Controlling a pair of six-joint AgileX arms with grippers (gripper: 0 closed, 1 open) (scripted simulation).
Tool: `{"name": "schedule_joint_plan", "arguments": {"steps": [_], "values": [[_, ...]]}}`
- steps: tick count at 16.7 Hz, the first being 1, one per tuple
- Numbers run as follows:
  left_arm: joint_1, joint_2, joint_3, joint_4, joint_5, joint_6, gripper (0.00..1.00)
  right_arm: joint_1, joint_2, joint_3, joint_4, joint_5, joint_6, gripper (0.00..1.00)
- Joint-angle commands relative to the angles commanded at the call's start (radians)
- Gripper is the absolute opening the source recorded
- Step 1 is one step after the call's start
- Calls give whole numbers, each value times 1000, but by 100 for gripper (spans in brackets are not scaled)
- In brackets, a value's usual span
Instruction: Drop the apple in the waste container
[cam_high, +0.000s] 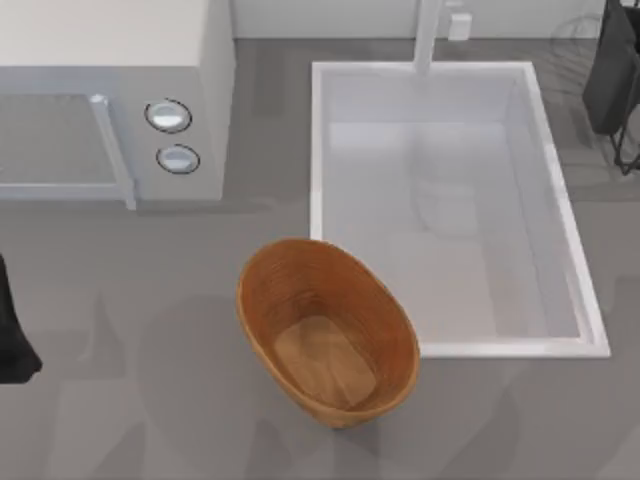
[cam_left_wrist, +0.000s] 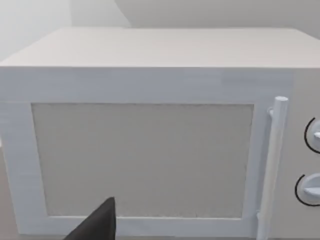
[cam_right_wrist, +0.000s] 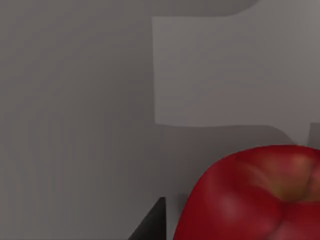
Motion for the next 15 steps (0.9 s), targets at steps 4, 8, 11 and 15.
{"name": "schedule_joint_plan", "arguments": {"steps": [4,8,11,15], "values": [[0,0,0,0,0,0,100,0,0,0,0,0,0,17],[0,0,0,0,0,0,100,0,0,0,0,0,0,0],[0,0,0,0,0,0,100,0,0,0,0,0,0,0],[0,0,0,0,0,0,100,-6,-16,9,-2,23,-7,0]]}}
